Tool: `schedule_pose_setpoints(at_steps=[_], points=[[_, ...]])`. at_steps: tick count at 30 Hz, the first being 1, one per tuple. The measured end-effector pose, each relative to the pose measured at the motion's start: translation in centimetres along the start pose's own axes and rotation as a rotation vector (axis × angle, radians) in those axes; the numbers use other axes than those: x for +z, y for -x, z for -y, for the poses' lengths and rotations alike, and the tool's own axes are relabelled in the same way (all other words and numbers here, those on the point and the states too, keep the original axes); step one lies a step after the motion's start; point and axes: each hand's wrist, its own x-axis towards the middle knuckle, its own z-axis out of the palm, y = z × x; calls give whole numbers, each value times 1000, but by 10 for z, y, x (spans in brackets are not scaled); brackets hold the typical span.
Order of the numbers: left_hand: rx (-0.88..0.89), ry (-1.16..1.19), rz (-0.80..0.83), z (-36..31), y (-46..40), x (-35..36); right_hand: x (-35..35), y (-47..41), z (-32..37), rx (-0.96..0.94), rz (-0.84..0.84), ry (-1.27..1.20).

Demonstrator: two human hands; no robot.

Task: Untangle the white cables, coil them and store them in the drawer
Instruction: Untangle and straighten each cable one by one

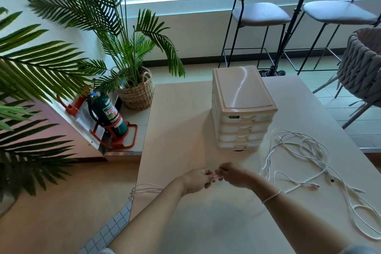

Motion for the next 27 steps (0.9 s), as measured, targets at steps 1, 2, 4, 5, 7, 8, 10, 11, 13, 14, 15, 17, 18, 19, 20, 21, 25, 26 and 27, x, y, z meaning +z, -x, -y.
schedule_pose_setpoints(at_steps=[1,2,4,5,7,8,10,11,13,14,15,17,18,19,20,21,25,26,27], points=[[-1,8,-2,0,0,-1,0,1,1,-14,-9,25],[-3,1,-8,0,0,-2,1,1,1,-26,-4,57],[-7,-46,-30,0,0,-4,1,3,2,-41,24,96],[-2,-82,-42,0,0,-5,0,4,1,-42,33,100],[20,-133,-55,-1,1,-5,0,4,1,-22,9,85],[38,-127,-55,-3,2,-4,0,3,1,-10,-28,69],[67,-46,-31,-5,4,1,1,1,2,15,-123,71],[69,1,-12,-6,5,3,1,0,3,30,-164,92],[30,61,-10,-4,6,7,0,-3,4,39,-222,121],[5,77,-37,-3,6,7,-1,-4,3,36,-233,129],[-10,74,-82,-1,4,5,-2,-3,4,29,-238,140],[-12,-1,-180,2,2,-3,-1,-3,5,7,-215,142],[-5,-43,-211,4,0,-7,2,-2,6,-8,-188,136],[2,-73,-226,4,-1,-11,7,0,6,-21,-155,126],[7,-92,-229,5,-2,-14,11,1,5,-26,-122,110],[14,-112,-222,6,-2,-15,13,3,5,-29,-97,95],[51,-121,-122,8,-1,-6,3,0,1,-3,-130,42],[66,-113,-83,7,-2,-2,0,-3,0,5,-175,28],[75,-111,-51,7,-2,1,-2,-4,-1,5,-206,32]])
